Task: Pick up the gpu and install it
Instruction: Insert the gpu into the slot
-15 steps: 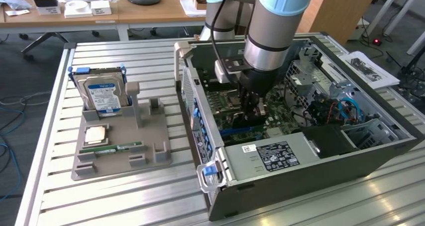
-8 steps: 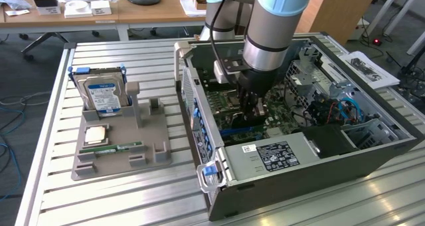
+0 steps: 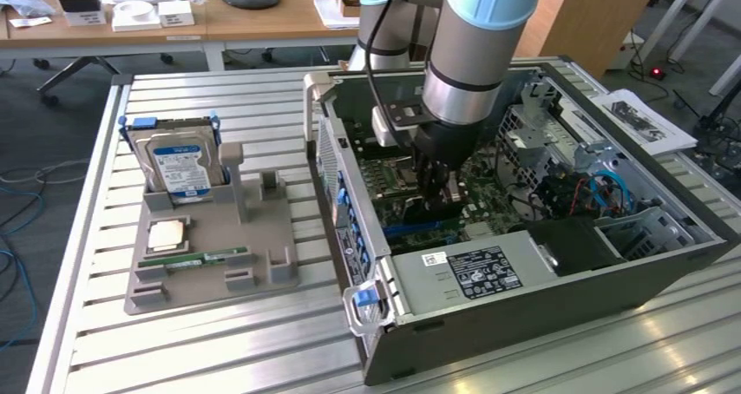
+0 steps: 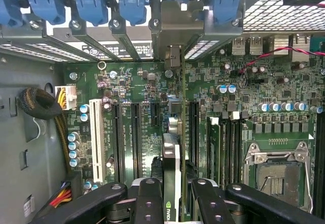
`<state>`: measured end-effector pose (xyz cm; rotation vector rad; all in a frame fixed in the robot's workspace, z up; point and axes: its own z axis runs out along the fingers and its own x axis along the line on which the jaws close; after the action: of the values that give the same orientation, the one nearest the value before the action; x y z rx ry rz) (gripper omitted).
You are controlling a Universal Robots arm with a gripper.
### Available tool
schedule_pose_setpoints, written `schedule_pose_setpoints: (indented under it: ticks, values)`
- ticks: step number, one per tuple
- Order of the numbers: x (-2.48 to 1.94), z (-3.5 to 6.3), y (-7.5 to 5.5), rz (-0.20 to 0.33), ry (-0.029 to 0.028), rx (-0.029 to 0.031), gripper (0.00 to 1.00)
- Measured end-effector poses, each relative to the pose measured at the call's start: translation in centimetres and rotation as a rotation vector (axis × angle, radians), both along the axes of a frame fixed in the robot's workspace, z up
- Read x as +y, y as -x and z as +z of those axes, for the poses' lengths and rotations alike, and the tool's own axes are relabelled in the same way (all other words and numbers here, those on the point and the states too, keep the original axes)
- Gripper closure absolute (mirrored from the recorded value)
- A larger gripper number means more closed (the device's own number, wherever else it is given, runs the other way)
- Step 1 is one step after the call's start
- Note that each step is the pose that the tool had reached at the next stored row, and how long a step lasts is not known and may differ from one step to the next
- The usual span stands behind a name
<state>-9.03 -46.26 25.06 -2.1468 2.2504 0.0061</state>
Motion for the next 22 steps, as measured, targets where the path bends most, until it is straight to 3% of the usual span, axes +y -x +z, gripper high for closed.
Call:
schedule_pose_setpoints:
  ticks: [6, 10, 22]
  values:
    - [0.0, -0.04, 0.0, 0.0, -0.0006, 0.0001, 0.73]
    - [0.01, -0.04, 0.01, 0.0, -0.0124, -0.0001, 0.73]
    - [-0.22, -0.04, 0.01, 0.0, -0.0134, -0.0001, 0.73]
